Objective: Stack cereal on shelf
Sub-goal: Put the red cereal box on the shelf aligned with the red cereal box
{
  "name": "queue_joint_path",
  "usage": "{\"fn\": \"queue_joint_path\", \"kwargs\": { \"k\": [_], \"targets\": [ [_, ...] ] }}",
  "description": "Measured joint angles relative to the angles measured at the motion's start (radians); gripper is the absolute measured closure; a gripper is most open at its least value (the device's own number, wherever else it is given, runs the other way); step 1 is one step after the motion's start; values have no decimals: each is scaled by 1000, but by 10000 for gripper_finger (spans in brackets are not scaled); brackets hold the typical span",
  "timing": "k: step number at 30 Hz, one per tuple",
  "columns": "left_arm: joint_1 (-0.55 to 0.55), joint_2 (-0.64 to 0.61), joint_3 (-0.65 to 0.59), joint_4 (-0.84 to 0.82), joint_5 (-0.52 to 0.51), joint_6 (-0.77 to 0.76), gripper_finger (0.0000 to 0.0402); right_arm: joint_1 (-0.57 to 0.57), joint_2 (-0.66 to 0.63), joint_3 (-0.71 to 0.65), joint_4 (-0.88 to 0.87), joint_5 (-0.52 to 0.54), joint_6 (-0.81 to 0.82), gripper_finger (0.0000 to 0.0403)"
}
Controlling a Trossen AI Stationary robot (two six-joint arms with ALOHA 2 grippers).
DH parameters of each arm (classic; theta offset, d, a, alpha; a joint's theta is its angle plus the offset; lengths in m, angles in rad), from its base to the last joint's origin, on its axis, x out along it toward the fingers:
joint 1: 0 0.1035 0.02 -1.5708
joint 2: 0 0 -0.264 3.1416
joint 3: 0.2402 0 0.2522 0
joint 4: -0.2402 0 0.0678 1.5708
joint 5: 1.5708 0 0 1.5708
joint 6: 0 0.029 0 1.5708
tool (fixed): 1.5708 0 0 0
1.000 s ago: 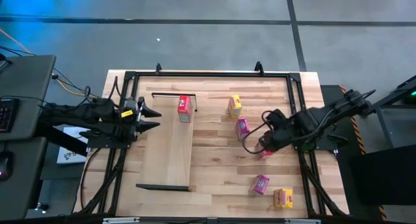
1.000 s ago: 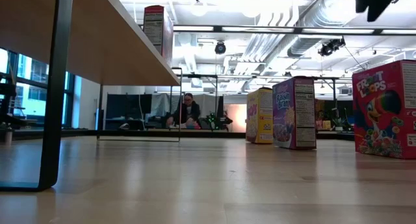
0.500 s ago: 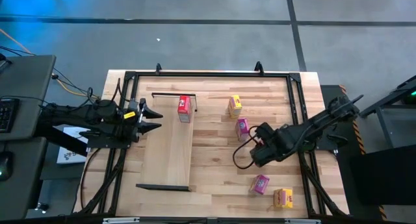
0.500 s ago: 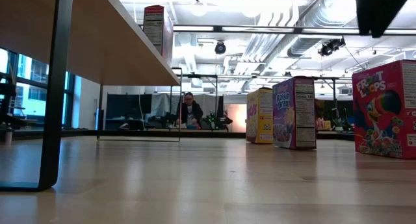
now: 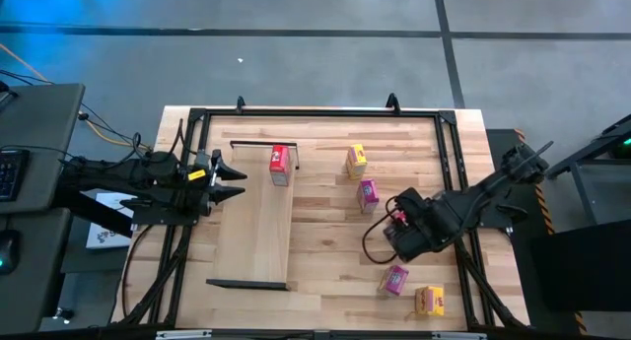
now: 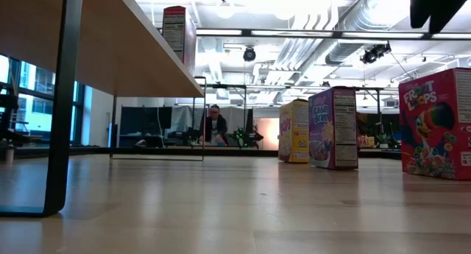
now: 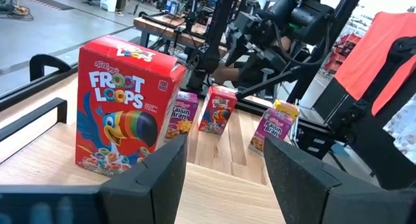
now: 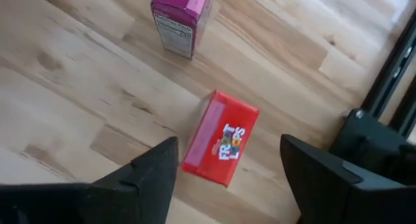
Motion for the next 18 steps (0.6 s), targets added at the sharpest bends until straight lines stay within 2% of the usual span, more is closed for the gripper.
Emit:
{"fn": "queue_joint_path", "kwargs": {
  "k": [4,6,13,18],
  "targets": [
    [0,-1,0,37,0,1,204,28,0,0,0,6,112,138],
    [0,0,0,37,-3,0,204,41,0,-8,11,44,173,135],
    [0,5,0,38,-9,-17,204,41,1,-211,121,43,345,134],
    [0,5,0,37,-10,-17,204,38,0,-291,225,86,377,134]
  ]
}}
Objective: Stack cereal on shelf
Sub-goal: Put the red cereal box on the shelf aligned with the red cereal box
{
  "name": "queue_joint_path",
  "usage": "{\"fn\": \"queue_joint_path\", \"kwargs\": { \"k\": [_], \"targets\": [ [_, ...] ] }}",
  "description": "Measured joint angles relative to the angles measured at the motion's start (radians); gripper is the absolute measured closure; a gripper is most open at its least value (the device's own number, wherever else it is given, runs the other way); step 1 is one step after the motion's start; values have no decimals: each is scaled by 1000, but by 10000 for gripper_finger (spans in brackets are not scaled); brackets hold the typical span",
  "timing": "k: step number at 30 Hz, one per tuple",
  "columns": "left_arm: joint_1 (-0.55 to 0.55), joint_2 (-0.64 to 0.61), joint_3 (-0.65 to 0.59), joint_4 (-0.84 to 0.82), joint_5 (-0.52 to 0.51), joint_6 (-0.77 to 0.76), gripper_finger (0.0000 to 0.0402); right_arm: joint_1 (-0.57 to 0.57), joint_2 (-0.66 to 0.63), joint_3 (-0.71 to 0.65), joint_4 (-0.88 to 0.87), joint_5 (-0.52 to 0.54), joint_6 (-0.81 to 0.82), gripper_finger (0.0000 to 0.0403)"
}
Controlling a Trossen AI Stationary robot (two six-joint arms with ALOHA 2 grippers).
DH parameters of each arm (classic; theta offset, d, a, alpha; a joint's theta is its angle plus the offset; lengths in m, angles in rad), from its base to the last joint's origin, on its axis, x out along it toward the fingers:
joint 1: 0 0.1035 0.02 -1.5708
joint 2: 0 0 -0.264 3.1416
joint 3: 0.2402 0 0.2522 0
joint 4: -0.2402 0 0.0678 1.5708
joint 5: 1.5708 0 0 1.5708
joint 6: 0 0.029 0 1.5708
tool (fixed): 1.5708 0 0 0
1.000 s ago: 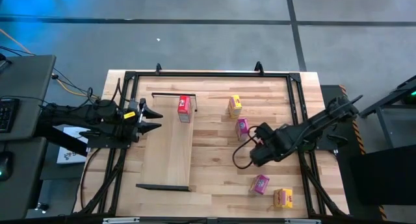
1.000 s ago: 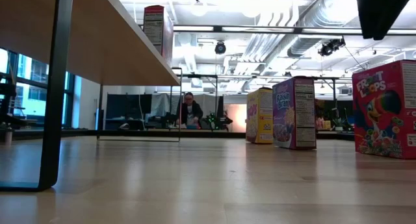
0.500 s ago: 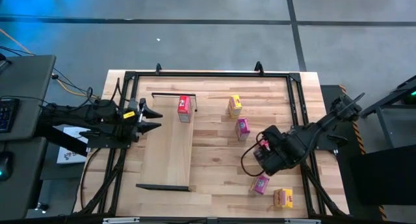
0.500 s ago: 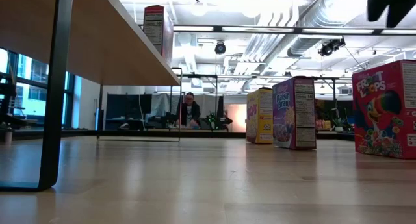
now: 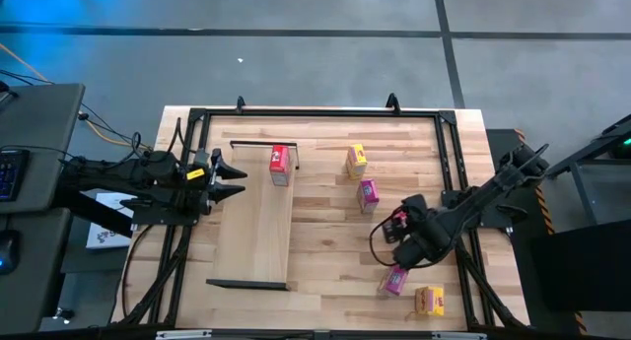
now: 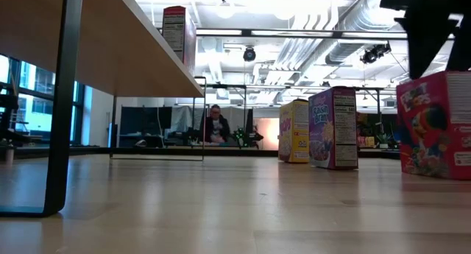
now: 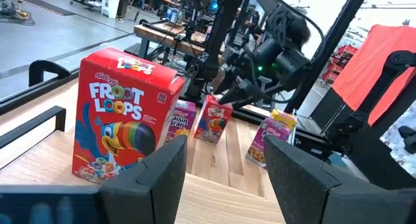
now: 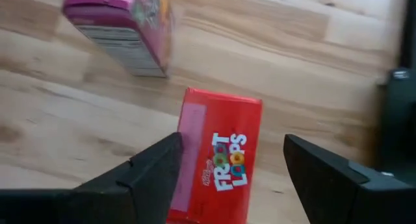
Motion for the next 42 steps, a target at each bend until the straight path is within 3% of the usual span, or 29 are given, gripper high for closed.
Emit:
{"fn": "queue_joint_path", "kwargs": {
  "k": [5,22,29,42],
  "targets": [
    [0,0,0,0,-32,18,204,0,0,-3,74,19,-40,134],
    [0,0,0,0,-45,20,204,0,-28,-1,-6,-16,-43,134],
    [0,0,0,0,-45,20,204,2,-79,-1,21,18,-44,135],
    [0,0,0,-1,-45,19,204,0,3,-2,11,17,-71,135]
  ]
}}
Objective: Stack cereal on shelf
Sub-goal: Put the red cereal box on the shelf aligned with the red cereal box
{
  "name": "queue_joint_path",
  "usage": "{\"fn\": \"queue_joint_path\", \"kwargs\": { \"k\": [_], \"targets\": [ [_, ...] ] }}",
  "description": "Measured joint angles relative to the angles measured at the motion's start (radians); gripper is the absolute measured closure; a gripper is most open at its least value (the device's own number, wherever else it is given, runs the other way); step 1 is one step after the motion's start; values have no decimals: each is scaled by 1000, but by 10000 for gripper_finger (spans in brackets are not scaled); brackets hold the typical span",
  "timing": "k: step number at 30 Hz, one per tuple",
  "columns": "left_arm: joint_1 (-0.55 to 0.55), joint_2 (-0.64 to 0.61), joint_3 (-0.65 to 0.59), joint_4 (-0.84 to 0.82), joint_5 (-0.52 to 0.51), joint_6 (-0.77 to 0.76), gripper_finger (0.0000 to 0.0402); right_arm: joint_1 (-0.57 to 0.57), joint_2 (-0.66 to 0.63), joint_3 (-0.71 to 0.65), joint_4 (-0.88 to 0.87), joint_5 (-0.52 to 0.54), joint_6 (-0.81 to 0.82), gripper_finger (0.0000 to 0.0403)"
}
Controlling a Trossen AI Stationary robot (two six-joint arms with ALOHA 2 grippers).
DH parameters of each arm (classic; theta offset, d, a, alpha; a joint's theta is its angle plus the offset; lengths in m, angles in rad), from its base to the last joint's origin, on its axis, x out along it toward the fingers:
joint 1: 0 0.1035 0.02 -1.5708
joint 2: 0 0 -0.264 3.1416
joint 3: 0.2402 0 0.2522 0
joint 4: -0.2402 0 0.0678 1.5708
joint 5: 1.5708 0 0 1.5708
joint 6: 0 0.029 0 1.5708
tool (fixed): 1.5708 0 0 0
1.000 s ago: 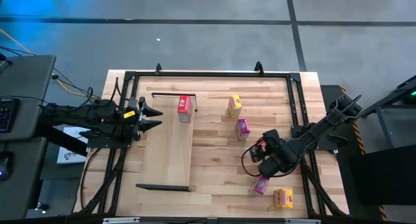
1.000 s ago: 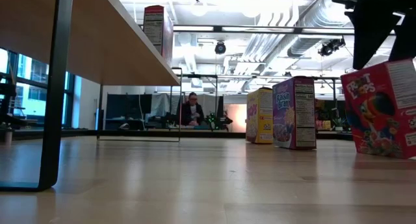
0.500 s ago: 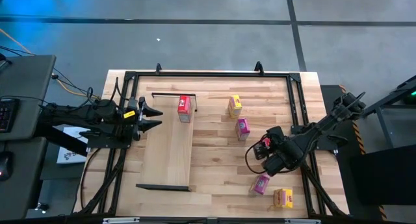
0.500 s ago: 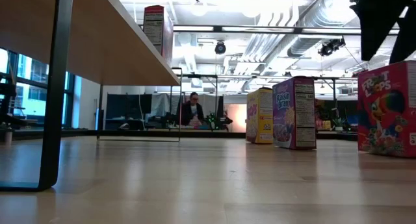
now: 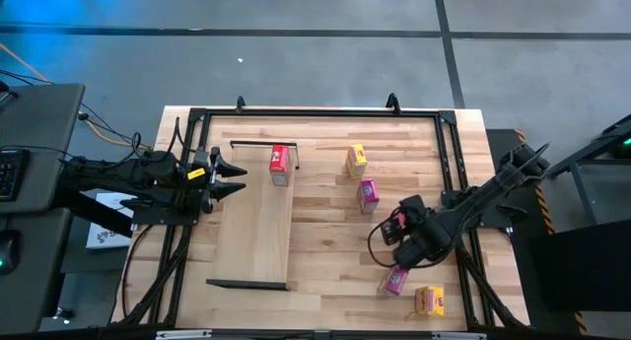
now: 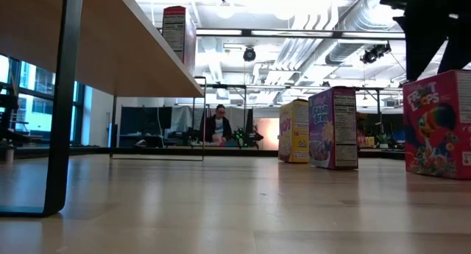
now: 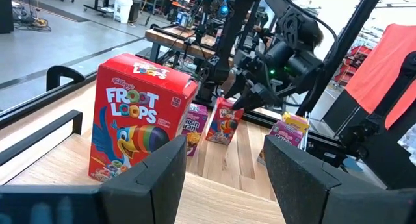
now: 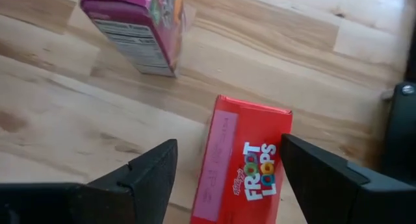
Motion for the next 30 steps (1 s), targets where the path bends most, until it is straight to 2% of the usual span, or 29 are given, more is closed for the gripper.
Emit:
{"fn": "queue_joint_path", "kwargs": {
  "k": [7,17,24,30],
  "targets": [
    [0,0,0,0,0,0,204,0,31,0,-66,-6,28,135],
    [0,0,0,0,0,0,204,0,29,1,-47,14,21,135],
    [0,0,0,0,0,0,204,0,29,87,-140,64,-25,135],
    [0,1,0,-1,0,0,204,1,28,62,-91,23,-25,135]
  ]
}}
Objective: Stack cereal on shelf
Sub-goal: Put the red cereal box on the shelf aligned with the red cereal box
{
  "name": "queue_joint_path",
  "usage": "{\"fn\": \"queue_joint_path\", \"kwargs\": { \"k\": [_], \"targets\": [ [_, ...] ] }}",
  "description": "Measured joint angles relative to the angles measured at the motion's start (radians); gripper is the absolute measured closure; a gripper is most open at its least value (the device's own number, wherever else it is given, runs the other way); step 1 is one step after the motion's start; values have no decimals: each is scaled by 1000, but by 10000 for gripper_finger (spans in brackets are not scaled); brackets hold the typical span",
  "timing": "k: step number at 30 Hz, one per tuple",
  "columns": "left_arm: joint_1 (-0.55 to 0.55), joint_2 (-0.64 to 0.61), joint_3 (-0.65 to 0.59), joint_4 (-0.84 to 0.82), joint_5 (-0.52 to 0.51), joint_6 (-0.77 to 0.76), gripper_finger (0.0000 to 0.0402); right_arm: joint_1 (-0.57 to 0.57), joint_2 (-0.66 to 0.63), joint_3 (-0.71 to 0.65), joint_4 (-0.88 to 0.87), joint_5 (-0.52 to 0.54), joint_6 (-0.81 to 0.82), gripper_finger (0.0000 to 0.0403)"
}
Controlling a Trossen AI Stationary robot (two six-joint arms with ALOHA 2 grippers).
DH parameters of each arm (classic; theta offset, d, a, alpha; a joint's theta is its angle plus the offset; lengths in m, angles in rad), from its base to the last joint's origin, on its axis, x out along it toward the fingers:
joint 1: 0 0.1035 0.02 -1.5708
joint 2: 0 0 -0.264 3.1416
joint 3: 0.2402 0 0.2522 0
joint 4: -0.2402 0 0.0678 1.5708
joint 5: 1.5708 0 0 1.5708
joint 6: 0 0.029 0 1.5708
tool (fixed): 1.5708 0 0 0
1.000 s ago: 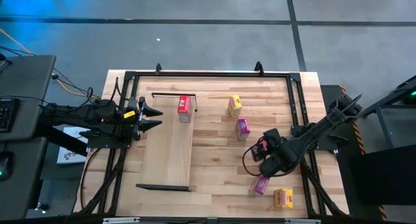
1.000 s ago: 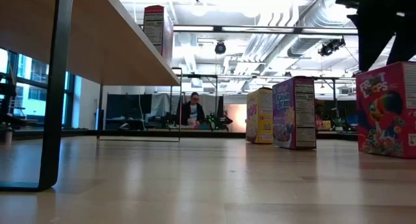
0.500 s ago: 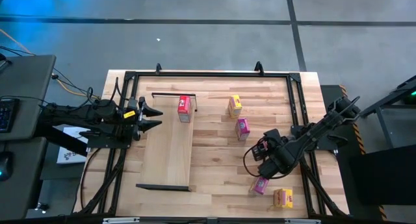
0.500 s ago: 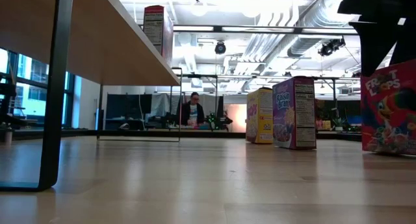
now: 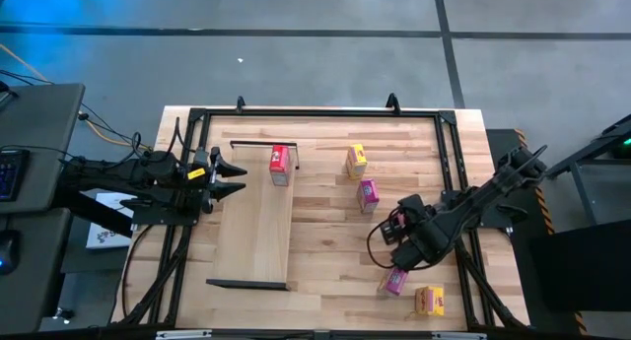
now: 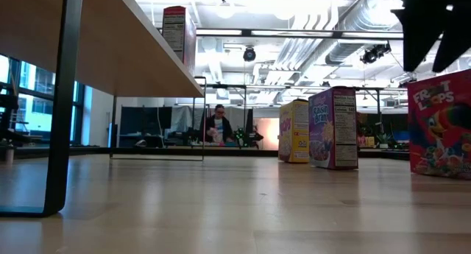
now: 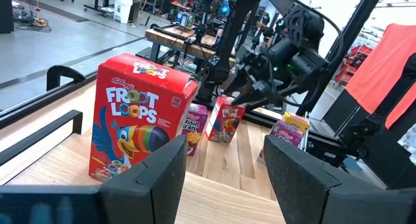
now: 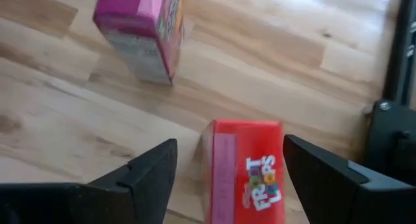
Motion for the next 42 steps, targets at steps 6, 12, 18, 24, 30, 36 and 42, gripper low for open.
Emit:
{"fn": "queue_joint_path", "kwargs": {
  "k": [6,12,18,24,30,36,42],
  "targets": [
    [0,6,0,-1,0,0,204,0,0,-57,2,-10,8,135],
    [0,17,0,-1,0,0,204,0,0,-90,75,-14,-1,135],
    [0,21,0,0,0,0,204,0,-1,-151,150,-60,4,135],
    [0,21,0,1,0,1,204,0,-1,-201,206,-75,7,135],
    [0,20,0,1,0,0,204,0,-1,-205,205,-76,0,137],
    [0,20,0,1,0,0,204,0,-1,-205,205,-107,0,165],
    [0,20,0,1,0,0,204,0,-1,-204,203,-110,-15,208]
  ]
}}
